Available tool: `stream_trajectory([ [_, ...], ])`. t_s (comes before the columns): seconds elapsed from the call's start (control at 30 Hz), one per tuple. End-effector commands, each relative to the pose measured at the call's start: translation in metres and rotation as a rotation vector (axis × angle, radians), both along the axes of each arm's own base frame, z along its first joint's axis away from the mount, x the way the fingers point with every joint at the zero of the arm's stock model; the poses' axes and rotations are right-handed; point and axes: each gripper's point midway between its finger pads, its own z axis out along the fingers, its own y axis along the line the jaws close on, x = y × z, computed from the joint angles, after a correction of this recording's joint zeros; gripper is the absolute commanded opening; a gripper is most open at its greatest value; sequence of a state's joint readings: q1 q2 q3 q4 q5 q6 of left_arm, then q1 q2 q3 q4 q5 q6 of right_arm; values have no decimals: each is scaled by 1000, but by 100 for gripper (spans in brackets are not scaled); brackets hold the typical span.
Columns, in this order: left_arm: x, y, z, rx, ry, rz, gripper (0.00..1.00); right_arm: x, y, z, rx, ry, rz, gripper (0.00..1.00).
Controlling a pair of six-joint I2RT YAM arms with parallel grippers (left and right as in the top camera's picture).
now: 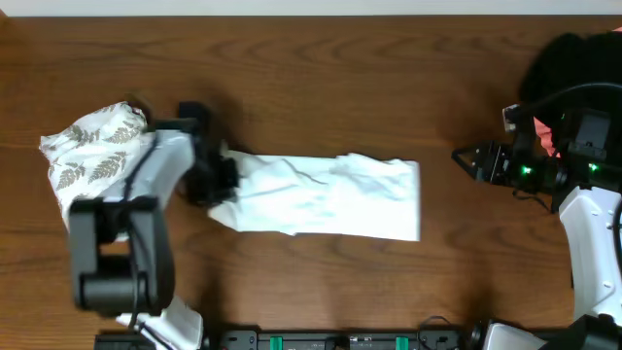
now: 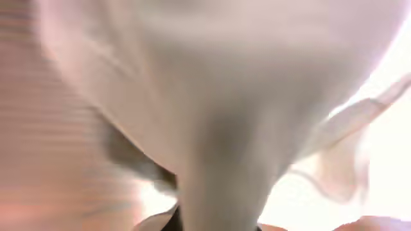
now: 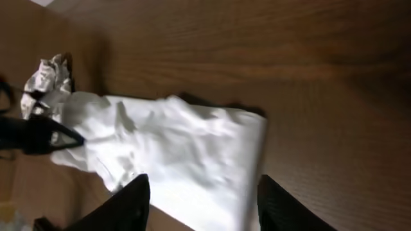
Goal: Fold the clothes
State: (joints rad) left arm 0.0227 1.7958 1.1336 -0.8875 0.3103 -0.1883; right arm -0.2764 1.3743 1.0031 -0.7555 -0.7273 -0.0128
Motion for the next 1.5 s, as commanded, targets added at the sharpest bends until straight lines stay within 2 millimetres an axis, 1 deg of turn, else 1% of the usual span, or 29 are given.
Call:
stream_trajectory([
  [0.0,10,47,23,91,-81,122,6,-1,3,0,-11,-10,28,52],
  [0.1,16,77,42,103,-148,218,6,-3,3,0,-9,-4,28,52],
  [0.2,18,97,58,116,-201,280,6,-3,3,-1,-8,-1,28,52],
  [0.3,18,105,71,124,-242,305,6,-4,4,-1,-6,5,28,52],
  [0.4,19,102,79,127,-269,294,6,-6,4,-2,-2,15,26,52],
  [0.47,20,96,84,127,-284,277,6,-7,5,-2,0,22,26,52],
  [0.6,20,78,94,122,-291,218,6,-11,6,-4,6,44,26,52],
  [0.77,21,43,104,117,-285,103,6,-13,8,-4,21,58,25,51],
  [0.93,19,15,104,211,-288,-12,6,-17,9,-5,38,88,15,51],
  [1.17,20,-14,107,315,-334,-122,6,-23,11,-7,53,125,3,52],
  [1.3,26,-29,114,359,-387,-180,6,-26,12,-8,57,140,3,52],
  [1.47,36,-51,130,393,-475,-247,6,-29,13,-9,62,159,4,52],
])
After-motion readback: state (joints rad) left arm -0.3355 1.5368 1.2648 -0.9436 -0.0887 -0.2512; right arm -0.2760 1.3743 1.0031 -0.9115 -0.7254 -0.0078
